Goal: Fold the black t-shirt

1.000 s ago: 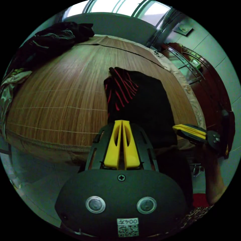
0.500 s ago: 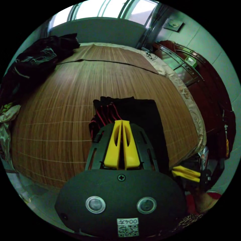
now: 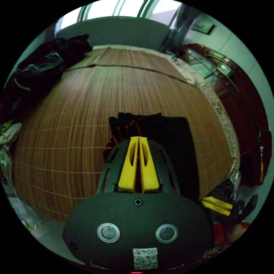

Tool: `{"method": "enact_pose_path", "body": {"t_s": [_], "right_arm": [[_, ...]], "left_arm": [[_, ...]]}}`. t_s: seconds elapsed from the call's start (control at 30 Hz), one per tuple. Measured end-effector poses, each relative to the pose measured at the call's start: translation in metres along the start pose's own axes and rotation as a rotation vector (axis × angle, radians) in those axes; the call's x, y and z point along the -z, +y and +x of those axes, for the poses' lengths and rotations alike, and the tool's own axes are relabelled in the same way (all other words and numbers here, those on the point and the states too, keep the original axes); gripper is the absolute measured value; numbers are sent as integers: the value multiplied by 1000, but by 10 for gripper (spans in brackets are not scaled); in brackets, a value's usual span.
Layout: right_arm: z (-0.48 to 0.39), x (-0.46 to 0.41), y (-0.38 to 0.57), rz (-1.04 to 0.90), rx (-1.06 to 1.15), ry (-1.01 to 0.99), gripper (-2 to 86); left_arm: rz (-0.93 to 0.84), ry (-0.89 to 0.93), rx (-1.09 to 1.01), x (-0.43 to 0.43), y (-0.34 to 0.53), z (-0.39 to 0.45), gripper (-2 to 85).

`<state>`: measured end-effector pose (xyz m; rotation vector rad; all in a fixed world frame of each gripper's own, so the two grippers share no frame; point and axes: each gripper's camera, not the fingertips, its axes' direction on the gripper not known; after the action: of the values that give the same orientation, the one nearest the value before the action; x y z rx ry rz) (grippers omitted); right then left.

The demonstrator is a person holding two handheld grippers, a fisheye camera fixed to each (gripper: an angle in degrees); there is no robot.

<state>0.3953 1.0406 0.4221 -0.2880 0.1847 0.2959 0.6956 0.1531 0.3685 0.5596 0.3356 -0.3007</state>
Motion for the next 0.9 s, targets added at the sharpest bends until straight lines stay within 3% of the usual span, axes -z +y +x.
{"method": "enact_pose_path", "body": {"t_s": [0.23, 0.5, 0.6, 0.77, 0.9], "right_arm": [[65, -14, -42, 54, -101, -14, 33], [84, -52, -95, -27, -73, 63, 13], [81, -78, -98, -146, -30, 126, 11], [68, -90, -91, -122, 50, 260, 10], [79, -65, -82, -38, -46, 136, 45]], "left_arm": [[41, 159, -164, 25, 79, 64, 1], [-58, 62, -371, -10, 119, 136, 2], [-50, 25, -382, -13, 122, 141, 2], [-55, 58, -372, -15, 121, 135, 2], [-84, 103, -347, -5, 113, 124, 2]]}}
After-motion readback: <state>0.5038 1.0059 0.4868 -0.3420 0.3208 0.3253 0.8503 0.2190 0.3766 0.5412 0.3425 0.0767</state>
